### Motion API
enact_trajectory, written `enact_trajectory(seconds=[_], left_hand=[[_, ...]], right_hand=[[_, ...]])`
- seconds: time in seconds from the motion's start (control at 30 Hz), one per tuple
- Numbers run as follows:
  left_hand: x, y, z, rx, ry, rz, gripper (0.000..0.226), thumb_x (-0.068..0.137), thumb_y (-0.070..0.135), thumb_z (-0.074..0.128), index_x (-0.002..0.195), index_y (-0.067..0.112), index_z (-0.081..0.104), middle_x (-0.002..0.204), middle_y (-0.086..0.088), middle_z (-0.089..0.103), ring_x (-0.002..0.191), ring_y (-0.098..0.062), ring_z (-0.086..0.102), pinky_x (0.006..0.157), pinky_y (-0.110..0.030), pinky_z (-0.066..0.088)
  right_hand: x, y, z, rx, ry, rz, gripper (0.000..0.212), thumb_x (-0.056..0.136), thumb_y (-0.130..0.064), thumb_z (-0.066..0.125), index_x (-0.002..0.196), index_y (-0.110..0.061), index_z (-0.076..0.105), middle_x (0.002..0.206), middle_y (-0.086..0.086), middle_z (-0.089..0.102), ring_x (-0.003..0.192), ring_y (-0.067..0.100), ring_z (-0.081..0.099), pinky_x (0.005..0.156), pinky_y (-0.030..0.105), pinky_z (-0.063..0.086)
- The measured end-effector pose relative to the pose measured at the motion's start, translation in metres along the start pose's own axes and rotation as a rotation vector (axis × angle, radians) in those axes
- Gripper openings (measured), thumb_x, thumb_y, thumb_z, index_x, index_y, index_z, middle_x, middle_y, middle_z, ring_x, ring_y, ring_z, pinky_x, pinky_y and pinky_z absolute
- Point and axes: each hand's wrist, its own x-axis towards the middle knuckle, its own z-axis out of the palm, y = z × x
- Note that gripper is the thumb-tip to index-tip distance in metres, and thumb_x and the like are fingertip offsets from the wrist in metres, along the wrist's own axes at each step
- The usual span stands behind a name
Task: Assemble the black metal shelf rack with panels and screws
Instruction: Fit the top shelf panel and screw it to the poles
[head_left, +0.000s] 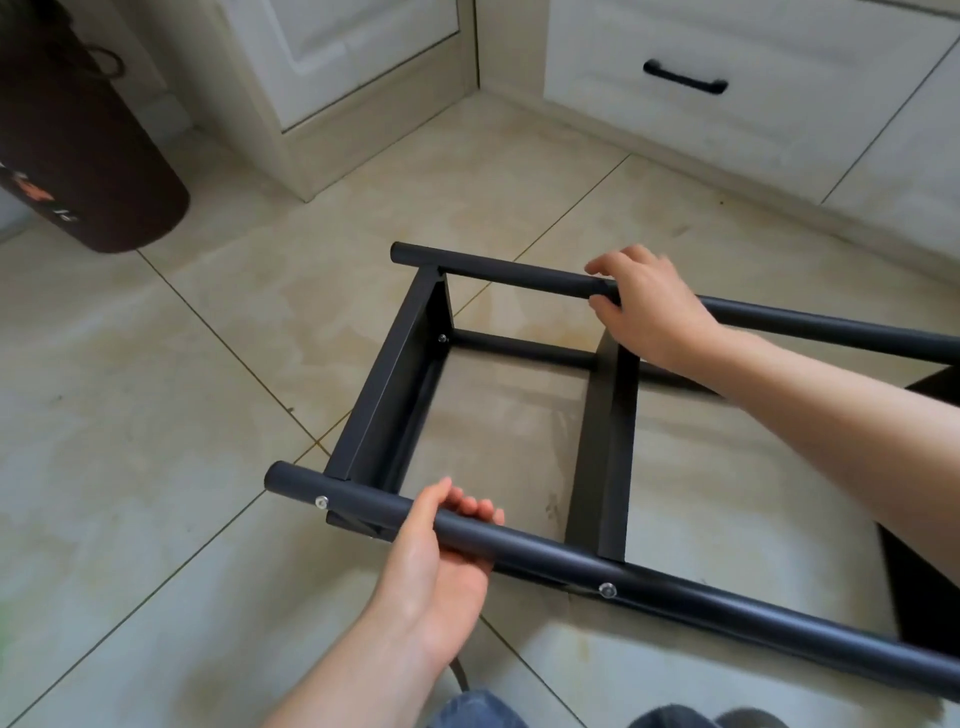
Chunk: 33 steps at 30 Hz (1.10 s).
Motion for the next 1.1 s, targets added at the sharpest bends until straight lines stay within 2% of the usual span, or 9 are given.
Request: enact_trajectory(seconds=[0.2,0.4,0.53,0.67,0.83,1.1], left_hand=[[0.001,-0.002,0.006,-0.057,0.032,-0.007,0.019,0.092,0.014,0.062,0.075,0.010,0.054,0.055,-0.003,0.050,0.043,-0.014,0.053,0.072,-0.037,0.049],[0.003,-0.002,0.007,-0.068,0.010,0.017,0.019,0.074,0.014,0.067,0.069,0.012,0.049,0.056,-0.001,0.045,0.046,-0.015,0.047,0.069,-0.036,0.047],[0.003,-0.002,0.006,-0.078,0.002,0.015,0.021,0.076,0.014,0.066,0.069,0.013,0.046,0.053,-0.001,0.044,0.040,-0.014,0.047,0.069,-0.036,0.045],[-0.002,0.001,0.006,-0.078,0.013,-0.007,0.028,0.089,0.016,0.062,0.067,0.014,0.045,0.052,0.000,0.044,0.039,-0.013,0.047,0.069,-0.036,0.045],[-0.025,0.018,0.024,-0.046,-0.030,0.033,0.029,0.093,0.016,0.060,0.068,0.016,0.045,0.051,0.001,0.044,0.039,-0.012,0.046,0.070,-0.034,0.045],[-0.086,0.068,0.071,0.056,-0.191,0.216,0.029,0.094,0.017,0.061,0.069,0.017,0.045,0.052,0.003,0.042,0.043,-0.011,0.045,0.074,-0.032,0.046]], right_hand=[[0.013,0.011,0.005,-0.098,-0.080,0.037,0.038,0.103,-0.025,0.046,0.138,-0.012,0.048,0.126,0.013,0.054,0.114,0.035,0.050,0.094,0.050,0.046],[0.020,0.023,0.010,-0.142,-0.116,0.070,0.029,0.105,-0.028,0.039,0.127,-0.014,0.052,0.113,0.010,0.057,0.097,0.032,0.055,0.080,0.042,0.045],[0.022,0.026,0.014,-0.158,-0.098,0.068,0.028,0.105,-0.027,0.038,0.126,-0.014,0.051,0.112,0.010,0.056,0.095,0.033,0.051,0.075,0.039,0.036],[0.019,0.022,0.011,-0.167,-0.098,0.068,0.027,0.105,-0.027,0.038,0.125,-0.013,0.051,0.111,0.011,0.056,0.092,0.031,0.048,0.075,0.040,0.037],[0.020,0.009,-0.021,-0.113,-0.071,0.086,0.024,0.104,-0.025,0.042,0.120,-0.012,0.054,0.107,0.010,0.058,0.095,0.030,0.052,0.083,0.050,0.049],[0.027,-0.032,-0.119,-0.033,0.135,0.102,0.021,0.103,-0.026,0.045,0.114,-0.011,0.054,0.108,0.009,0.056,0.092,0.028,0.054,0.081,0.047,0.050]])
